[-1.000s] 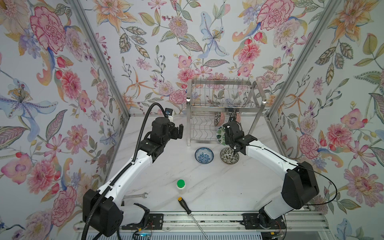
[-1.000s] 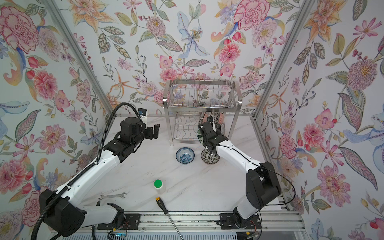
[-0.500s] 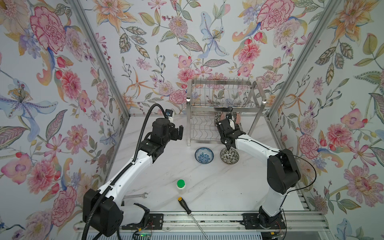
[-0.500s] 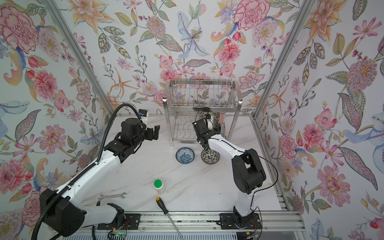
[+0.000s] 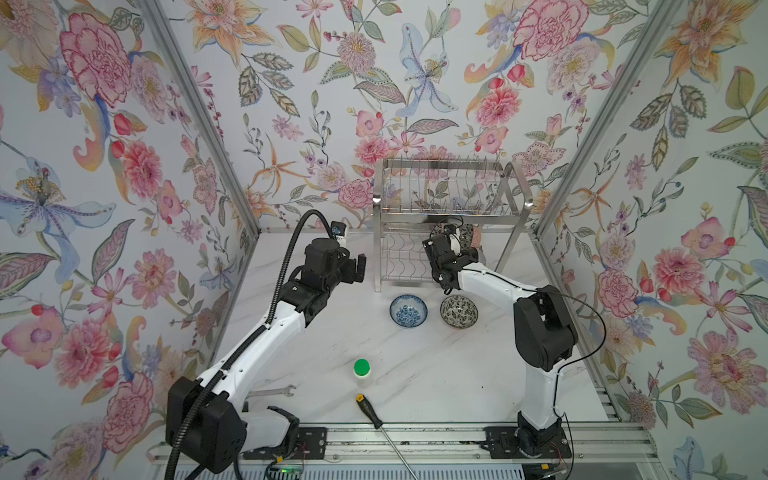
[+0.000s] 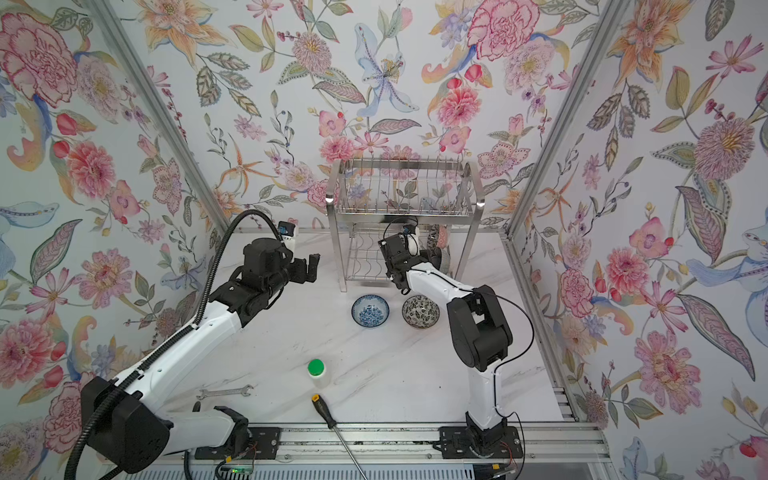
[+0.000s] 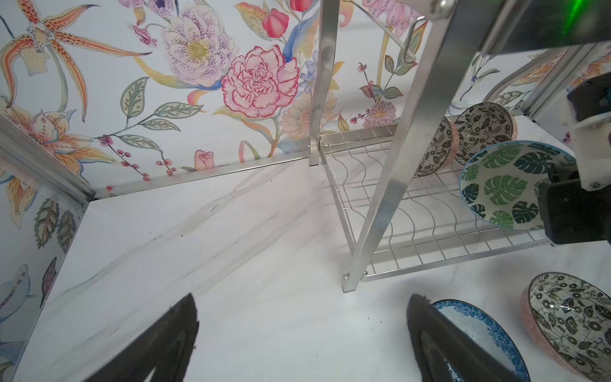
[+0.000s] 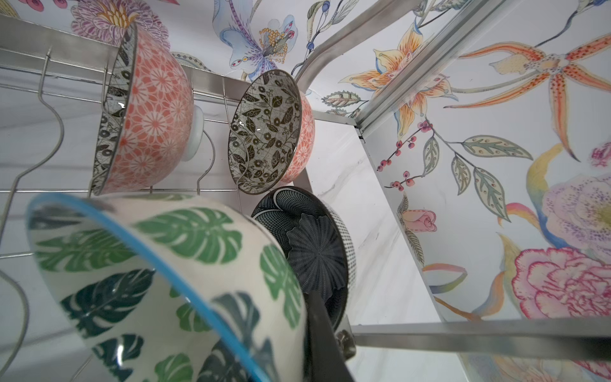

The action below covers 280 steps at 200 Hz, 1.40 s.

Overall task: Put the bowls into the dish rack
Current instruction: 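Lower the monstera bowl upright into a rack slot with right gripper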

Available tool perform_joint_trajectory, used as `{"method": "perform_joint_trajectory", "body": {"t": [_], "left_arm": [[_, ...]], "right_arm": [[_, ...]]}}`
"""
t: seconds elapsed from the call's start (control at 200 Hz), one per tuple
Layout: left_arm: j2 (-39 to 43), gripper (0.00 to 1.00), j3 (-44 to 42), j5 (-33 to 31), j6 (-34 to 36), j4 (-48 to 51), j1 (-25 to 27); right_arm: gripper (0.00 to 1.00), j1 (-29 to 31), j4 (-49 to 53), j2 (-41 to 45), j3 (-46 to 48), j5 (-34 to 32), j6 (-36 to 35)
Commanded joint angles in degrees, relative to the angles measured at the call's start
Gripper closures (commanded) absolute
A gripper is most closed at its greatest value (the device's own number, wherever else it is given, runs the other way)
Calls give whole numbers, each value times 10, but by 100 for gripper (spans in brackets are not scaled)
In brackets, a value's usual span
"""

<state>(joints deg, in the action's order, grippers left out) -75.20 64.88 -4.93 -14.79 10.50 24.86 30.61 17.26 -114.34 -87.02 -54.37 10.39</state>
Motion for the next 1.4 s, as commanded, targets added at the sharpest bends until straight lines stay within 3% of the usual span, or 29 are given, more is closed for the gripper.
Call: {"method": "perform_joint_trajectory", "body": {"t": [0.0,0.986,1.396], "left_arm": [[7,1,-10,6,-4,-1,-8],[-10,1,-12,26,-1,-9,-21],[-3,1,-19,24,-1,-5,-25]], "right_arm": [[100,-5,-19,-12,-23,-21,-9],[100,-14,-25,-99,-95,-52,-44],[99,-13,-25,-114,-105,-33,-47]]}}
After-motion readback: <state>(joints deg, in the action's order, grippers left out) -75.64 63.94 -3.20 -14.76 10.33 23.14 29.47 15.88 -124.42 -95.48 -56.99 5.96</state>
